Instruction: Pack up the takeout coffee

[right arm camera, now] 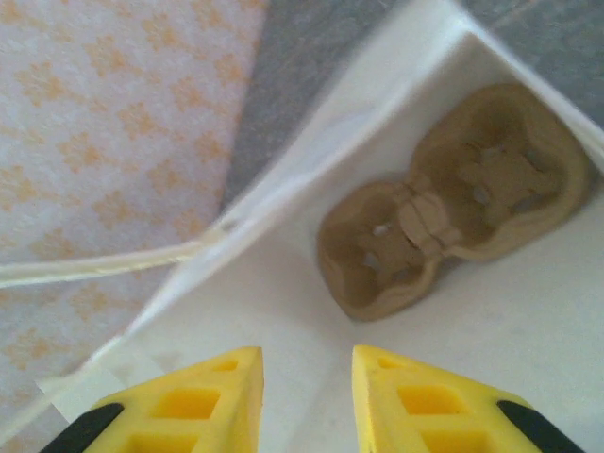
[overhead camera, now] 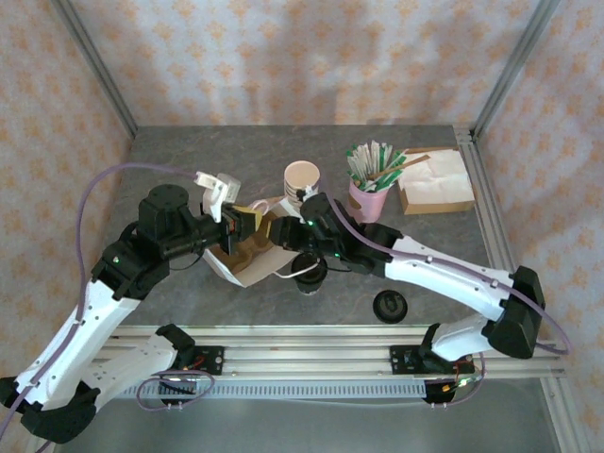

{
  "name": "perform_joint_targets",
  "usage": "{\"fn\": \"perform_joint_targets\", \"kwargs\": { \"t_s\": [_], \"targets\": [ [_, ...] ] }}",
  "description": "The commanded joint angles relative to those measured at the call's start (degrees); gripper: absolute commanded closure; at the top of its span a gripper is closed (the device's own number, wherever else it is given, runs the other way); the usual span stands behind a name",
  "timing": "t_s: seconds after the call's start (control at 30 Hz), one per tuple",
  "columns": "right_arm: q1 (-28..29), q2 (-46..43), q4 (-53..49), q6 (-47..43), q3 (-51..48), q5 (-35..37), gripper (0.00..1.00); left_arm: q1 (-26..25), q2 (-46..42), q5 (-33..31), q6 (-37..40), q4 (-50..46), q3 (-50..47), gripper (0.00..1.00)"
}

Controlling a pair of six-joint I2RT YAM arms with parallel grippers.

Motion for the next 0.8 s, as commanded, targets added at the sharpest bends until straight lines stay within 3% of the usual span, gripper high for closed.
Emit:
{"fn": "perform_joint_targets", "kwargs": {
  "t_s": [0.0,0.13,0.27,0.43,0.77],
  "targets": [
    [1.72,-2.37,-5.71,-4.01,-2.47,3.15,0.72,-0.32,-1.96,0.66,-3.12,-0.97,-1.65,1.00],
    [4.89,-0.58,-7.50,-4.79,-3.13,5.03,0.73,-0.37,-3.67,-1.46,-3.96,-2.20,-2.49,1.00],
    [7.53,1.74,-0.88,-1.97,-6.17,5.31,0.73,-0.33,-4.90,-3.43,-4.04,-2.94,-2.72,1.00],
    [11.51,7.85,0.70,-3.23,-2.91,8.25,0.74,-0.32,-6.70,-6.88,-3.51,-4.02,-2.80,1.00],
    [12.82,9.97,10.37,-2.63,-6.28,11.33,0.76,-0.32,-9.11,-8.53,-4.84,-3.22,-4.22,1.00]
  ]
}}
